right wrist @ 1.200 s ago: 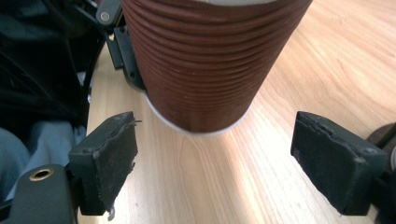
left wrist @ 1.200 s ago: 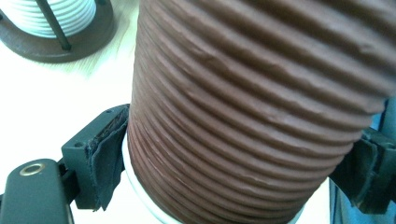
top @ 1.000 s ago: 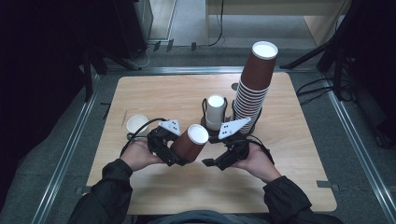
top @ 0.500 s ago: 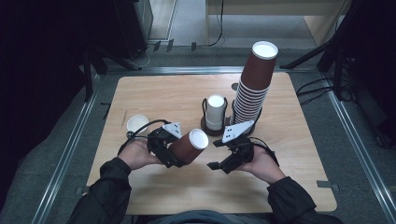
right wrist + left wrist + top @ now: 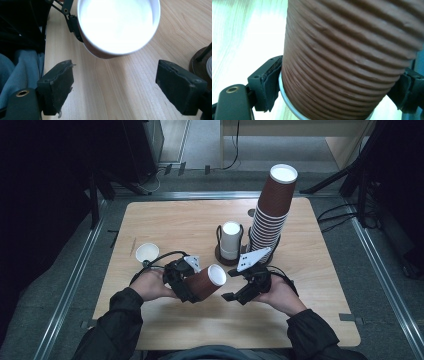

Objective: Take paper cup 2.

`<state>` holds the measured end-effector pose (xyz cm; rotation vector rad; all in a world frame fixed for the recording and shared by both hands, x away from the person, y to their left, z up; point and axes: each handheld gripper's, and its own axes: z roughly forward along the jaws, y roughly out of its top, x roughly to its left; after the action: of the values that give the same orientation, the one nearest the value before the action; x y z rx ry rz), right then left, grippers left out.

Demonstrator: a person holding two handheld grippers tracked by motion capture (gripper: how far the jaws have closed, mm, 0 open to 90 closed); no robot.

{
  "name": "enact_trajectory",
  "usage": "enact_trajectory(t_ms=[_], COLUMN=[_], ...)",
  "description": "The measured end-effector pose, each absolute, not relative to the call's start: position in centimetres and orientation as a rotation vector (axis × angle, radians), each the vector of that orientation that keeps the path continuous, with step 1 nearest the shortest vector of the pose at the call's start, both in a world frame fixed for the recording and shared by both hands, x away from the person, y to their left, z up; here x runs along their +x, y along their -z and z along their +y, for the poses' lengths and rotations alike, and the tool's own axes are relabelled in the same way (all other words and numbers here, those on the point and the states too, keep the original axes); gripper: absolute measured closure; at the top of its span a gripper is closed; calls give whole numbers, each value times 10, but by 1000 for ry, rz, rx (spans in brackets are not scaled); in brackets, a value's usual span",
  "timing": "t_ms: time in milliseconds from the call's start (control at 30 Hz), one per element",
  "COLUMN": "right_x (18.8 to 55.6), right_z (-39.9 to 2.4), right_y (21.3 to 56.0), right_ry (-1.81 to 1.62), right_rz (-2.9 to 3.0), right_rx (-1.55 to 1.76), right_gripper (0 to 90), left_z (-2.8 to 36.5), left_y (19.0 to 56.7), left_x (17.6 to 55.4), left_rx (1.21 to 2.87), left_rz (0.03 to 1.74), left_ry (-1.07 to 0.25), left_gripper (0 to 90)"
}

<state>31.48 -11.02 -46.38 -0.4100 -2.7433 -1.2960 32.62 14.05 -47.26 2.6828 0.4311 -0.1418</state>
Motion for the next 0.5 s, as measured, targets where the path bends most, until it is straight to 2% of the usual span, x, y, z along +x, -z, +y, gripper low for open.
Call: enact_trajectory(t_ms=[500], right_x=[317], right_z=[-91], right_y=[461], right_ry=[1289], right_rz=[-2744], right_rx=[-362], right_gripper=[138], left_z=[129], left_y=[475], left_x=[321], left_rx=[2717], left_rz=[382], left_ry=[151], left_gripper=[117])
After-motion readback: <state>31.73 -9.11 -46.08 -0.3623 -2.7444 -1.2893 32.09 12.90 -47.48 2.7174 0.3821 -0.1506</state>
